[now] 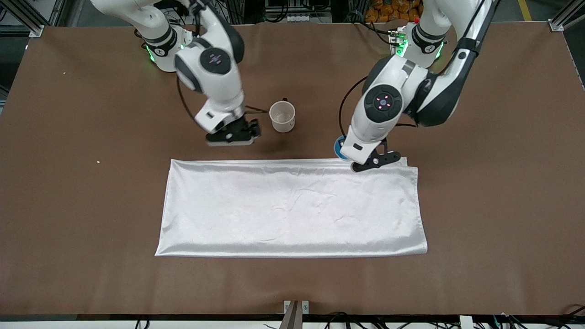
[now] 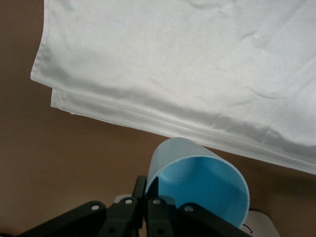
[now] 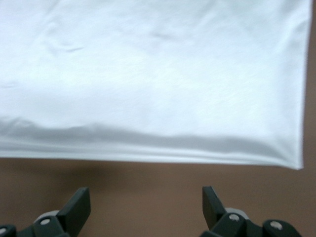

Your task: Place blue cup into white mug on table

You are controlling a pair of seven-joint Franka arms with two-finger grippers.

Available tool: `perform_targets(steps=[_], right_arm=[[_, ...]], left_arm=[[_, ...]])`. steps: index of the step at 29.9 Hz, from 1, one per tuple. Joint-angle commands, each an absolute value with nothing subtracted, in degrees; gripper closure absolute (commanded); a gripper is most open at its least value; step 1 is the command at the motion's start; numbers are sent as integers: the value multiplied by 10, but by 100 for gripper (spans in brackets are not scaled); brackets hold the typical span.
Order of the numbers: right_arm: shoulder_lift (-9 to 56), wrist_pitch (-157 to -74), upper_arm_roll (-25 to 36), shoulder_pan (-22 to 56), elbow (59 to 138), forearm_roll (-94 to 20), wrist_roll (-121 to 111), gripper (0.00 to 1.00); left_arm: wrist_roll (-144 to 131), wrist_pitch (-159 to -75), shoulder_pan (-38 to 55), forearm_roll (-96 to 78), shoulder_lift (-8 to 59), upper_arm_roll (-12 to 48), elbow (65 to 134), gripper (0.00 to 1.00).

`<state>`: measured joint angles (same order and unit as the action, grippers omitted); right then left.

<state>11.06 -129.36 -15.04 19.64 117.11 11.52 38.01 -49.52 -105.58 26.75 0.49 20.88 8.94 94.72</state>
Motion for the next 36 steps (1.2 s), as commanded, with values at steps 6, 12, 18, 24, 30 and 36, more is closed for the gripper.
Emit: perform_targets(steps=[6,12,18,24,30,36], right_arm=[[129,-1255,-161,77,1144,98,229,0],[127,-1252,-163,30,1146,98,197,0],[119,-1243,-208,-36,1144,98,192,0],[90,-1224,-237,-71,1142,98,183,0],[69,-1174,-231,-57,1114,94,178,0],[67,-1087,-167,-4,1045,43,131,0]], left_arm=[[-599,-1050,330,-1,194,103,944,100],[-653,-1050,335,-3,197,153,943,100],[-694,-1050,339,-2,203,193,943,100],[-727,-1056,373,0,214,199,940,100],[-728,-1081,382,-2,239,199,940,100],[-763,-1124,413,4,277,197,940,100]])
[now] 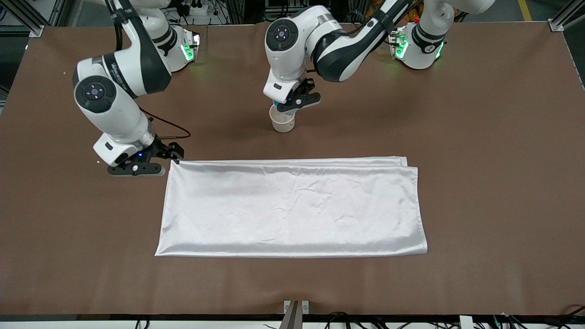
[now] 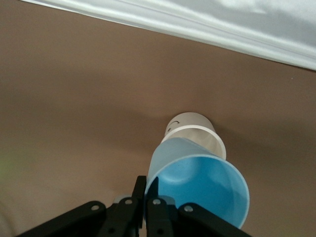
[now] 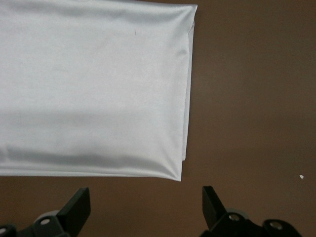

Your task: Place blue cup into white mug on table

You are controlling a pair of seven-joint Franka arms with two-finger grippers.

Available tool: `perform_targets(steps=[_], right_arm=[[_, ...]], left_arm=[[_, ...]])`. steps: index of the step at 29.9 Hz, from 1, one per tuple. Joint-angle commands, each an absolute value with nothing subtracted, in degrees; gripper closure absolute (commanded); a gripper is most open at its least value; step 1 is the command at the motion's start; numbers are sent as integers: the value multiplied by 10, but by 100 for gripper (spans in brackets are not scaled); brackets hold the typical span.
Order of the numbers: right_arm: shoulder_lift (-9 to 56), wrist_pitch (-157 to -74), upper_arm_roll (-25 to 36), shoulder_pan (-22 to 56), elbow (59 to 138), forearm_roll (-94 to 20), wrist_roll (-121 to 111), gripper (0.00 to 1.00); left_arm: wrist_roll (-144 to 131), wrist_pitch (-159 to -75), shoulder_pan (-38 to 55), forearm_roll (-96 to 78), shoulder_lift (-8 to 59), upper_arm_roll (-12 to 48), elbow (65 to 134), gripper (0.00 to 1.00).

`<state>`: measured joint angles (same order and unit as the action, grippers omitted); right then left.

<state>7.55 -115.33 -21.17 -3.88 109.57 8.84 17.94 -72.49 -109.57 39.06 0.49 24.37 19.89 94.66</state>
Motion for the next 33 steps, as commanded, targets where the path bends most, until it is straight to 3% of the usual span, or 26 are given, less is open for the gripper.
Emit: perform_targets(steps=[1,19,20,22,23,33], right_arm=[[67,-1074,-163,-4,1035,34,121,0],[-1,-961,-110,0,992,-11,11,0],[-4,-961,-109,0,992,-11,11,0],[-10,-960,-109,-1,992,-11,11,0],[-12,-961,-109,-2,992,-11,11,0],[-6,-962,-82,-7,947,-11,-22,0]], left_arm=[[-766,-1129,416,4,281,197,939,100],[-770,-1148,426,24,312,195,934,100],[-770,-1148,426,23,314,194,933,87],[-770,-1148,425,23,316,193,933,23],[-770,-1149,425,22,316,193,933,0],[-752,-1147,412,26,308,181,893,0]])
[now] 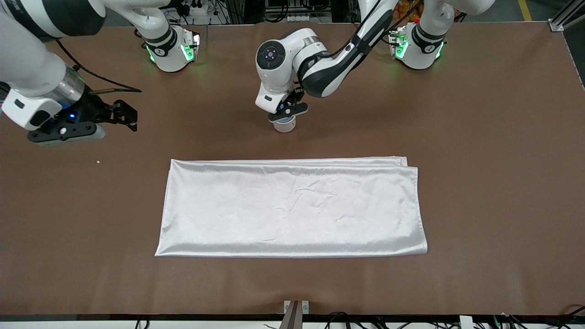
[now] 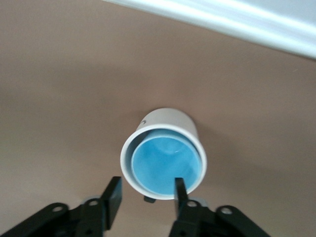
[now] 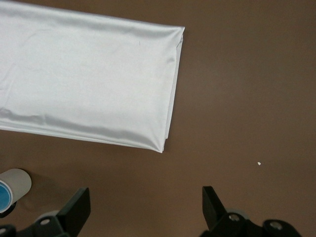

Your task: Place blue cup into white mug on table

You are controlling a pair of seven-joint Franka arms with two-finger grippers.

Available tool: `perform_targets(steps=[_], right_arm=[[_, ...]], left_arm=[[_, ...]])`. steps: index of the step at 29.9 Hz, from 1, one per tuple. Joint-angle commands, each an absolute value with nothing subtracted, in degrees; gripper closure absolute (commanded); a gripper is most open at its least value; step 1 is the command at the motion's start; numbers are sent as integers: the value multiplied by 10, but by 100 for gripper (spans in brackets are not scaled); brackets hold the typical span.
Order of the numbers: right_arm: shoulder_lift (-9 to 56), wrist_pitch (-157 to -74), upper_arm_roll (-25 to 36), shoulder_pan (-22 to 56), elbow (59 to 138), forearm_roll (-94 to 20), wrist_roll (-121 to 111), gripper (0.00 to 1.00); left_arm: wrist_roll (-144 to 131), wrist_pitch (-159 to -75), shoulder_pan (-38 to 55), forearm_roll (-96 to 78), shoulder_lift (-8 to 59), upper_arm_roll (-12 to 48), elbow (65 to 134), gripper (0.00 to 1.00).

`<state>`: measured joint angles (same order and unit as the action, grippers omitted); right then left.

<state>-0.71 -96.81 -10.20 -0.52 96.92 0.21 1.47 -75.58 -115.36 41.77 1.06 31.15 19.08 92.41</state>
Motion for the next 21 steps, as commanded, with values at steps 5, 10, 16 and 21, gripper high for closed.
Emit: perform_targets(steps=[5,10,16,21], right_arm=[[-4,-968,-69,-6,947,-11,-31,0],[-3,-975,-61,-7,947,-11,-31,0],[1,-976,-59,-7,947,-11,-28,0],[1,-976,-54,-7,948,-11,-28,0]], left_arm=[[-727,-1142,411,27,287,147,873,0],[-691,-1141,408,74,250,113,867,0],[-622,-1127,374,98,217,84,866,0],[-568,-1126,323,98,194,79,865,0]])
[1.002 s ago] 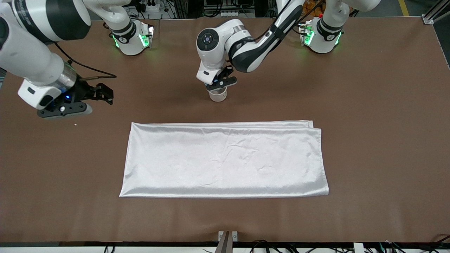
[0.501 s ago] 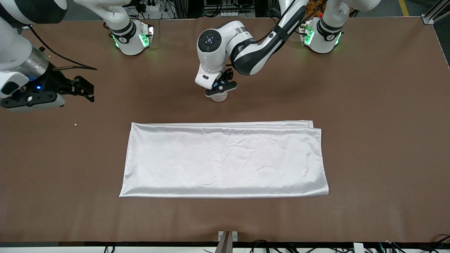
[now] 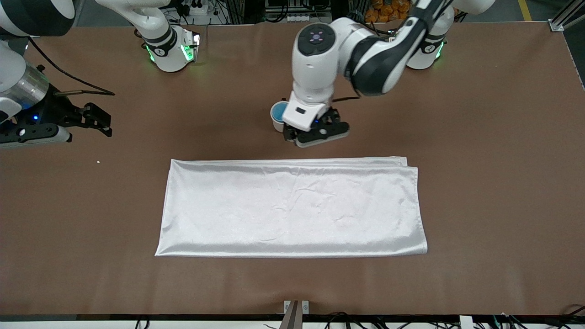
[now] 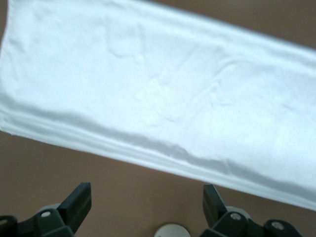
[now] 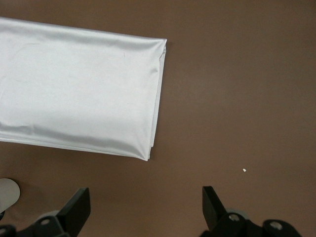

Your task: Place blue cup into white mug on table

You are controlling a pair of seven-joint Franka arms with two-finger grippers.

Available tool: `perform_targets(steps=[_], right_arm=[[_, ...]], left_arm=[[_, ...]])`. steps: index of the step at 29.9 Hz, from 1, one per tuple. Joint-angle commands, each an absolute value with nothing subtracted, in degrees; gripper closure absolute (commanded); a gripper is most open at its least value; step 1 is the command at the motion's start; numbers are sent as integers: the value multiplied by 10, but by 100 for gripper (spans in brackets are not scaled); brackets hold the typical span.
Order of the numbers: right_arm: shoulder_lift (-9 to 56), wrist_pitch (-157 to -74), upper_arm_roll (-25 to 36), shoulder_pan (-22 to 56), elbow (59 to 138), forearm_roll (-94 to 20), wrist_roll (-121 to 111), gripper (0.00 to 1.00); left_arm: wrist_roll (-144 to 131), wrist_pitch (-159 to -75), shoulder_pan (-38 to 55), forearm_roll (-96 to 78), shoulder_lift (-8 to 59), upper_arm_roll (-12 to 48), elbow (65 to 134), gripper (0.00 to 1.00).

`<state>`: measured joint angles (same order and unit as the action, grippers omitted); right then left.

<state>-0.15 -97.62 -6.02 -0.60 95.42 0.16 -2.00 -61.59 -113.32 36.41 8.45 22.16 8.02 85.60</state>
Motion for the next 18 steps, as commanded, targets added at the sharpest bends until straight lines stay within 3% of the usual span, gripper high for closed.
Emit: perform_targets(steps=[1,13,18], right_arm=[[1,-976,-54,-7,947,-11,-28,0],[1,-967,-53,-6,933,-5,-25,0],[1,-936,-53,-4,907,-4,-25,0]], left_arm=[[-561,-1126,311,98,187,79,865,0],[-339,-1053,187,95,156,76,853,0],[-263,-1046,181,98,153,34,853,0]])
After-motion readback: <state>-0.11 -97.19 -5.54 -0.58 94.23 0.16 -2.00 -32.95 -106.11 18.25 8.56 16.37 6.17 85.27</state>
